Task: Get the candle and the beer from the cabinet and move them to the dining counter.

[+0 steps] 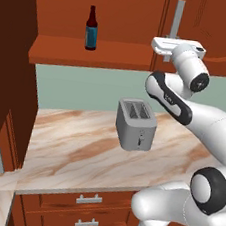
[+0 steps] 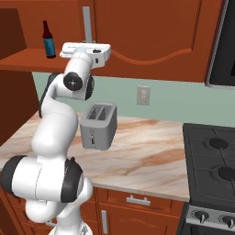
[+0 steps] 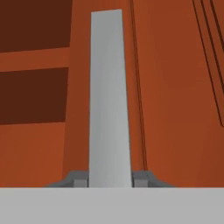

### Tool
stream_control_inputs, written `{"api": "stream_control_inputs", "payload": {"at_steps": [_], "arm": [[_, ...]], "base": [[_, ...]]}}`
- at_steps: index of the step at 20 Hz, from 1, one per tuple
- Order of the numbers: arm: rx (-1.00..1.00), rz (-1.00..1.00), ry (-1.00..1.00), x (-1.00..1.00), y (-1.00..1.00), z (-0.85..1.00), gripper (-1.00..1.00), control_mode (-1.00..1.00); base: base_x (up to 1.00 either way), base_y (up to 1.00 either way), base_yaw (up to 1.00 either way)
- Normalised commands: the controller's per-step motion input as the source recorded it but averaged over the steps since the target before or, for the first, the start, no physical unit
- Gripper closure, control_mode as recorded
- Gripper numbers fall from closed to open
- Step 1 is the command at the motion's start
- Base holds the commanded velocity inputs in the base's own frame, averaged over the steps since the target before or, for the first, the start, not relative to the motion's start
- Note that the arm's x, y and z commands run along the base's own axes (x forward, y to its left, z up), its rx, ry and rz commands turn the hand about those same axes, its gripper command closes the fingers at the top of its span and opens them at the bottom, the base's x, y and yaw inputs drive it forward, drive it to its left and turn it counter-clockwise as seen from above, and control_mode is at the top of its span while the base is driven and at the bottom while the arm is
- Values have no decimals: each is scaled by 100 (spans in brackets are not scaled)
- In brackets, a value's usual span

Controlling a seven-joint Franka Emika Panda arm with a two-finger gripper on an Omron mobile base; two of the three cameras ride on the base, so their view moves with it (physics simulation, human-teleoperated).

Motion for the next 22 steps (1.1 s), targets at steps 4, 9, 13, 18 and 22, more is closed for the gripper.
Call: {"api": "stream_control_inputs", "payload": {"at_steps": [4,9,13,18,22], "arm": [[0,-4,0,-38,-21,0,100,-100],[0,-7,0,-51,-51,0,100,-100],[0,-12,0,-61,-67,0,100,-100],[0,-15,0,-64,-71,0,100,-100],[0,-15,0,-64,-72,0,100,-100]], "base": [[0,0,0],[0,0,0],[0,0,0],[0,0,0],[0,0,0]]}}
